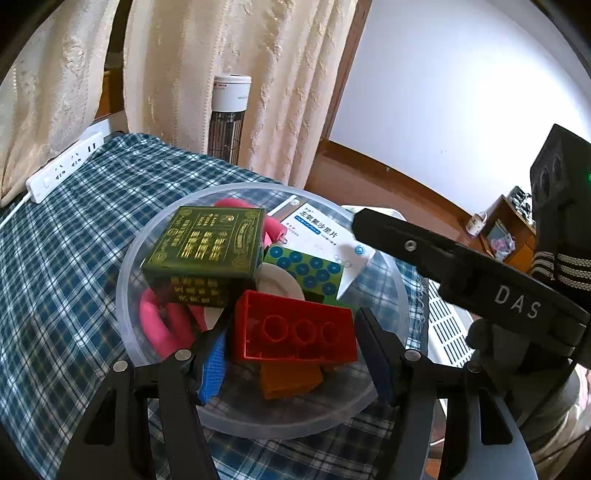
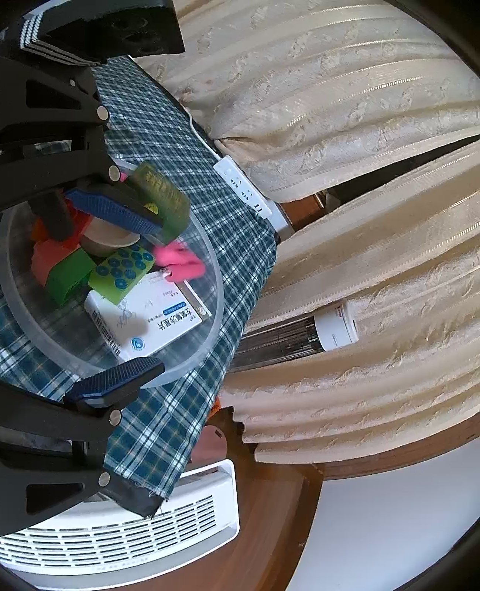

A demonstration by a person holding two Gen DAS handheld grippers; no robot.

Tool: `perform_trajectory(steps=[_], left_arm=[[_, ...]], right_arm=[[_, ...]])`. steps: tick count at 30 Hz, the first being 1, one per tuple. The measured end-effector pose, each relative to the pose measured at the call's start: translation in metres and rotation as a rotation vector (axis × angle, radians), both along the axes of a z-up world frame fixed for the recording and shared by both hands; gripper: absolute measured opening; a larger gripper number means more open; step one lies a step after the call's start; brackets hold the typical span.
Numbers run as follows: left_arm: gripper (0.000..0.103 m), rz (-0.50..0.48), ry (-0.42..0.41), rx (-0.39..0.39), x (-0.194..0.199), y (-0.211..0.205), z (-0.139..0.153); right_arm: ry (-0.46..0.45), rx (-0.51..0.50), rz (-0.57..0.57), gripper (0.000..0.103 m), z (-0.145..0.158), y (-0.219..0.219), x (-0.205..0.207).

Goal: Organize objects
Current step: 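Lower the red brick into the bowl with the left gripper while the right lowers the dotted block, then open the left gripper over the bowl while the right releases the dotted block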

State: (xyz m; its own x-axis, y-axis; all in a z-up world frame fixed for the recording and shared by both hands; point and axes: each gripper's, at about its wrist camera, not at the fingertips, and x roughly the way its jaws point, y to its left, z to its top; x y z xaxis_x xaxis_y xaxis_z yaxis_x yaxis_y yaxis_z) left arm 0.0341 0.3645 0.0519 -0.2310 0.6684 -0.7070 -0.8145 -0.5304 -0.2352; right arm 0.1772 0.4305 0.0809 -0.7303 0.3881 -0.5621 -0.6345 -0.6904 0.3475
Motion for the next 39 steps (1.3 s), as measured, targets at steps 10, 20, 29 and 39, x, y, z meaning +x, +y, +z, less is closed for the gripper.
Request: perform_trajectory(steps=[10, 20, 29, 39], left_arm=[[0.067, 0.022, -0.021, 0.003, 0.001, -0.015, -0.002], [0.068, 0.055, -0.025, -0.004, -0.003, -0.027, -0.008], [0.068, 0.079, 0.003, -0.002, -0.016, -0.026, -0.007], [0.068, 0.101, -0.02, 0.026, -0.021, -0.03, -0.007]], right_arm=[[-0.001, 0.004, 0.002, 0.073, 0.001, -0.003, 0.004], [-0.004, 0.011, 0.012, 0.073, 0.003, -0.01, 0.004], [-0.006, 0.011, 0.016, 0.073, 0.004, -0.012, 0.005], [-0.011, 0.004, 0.03, 0.073, 0.001, -0.014, 0.003]])
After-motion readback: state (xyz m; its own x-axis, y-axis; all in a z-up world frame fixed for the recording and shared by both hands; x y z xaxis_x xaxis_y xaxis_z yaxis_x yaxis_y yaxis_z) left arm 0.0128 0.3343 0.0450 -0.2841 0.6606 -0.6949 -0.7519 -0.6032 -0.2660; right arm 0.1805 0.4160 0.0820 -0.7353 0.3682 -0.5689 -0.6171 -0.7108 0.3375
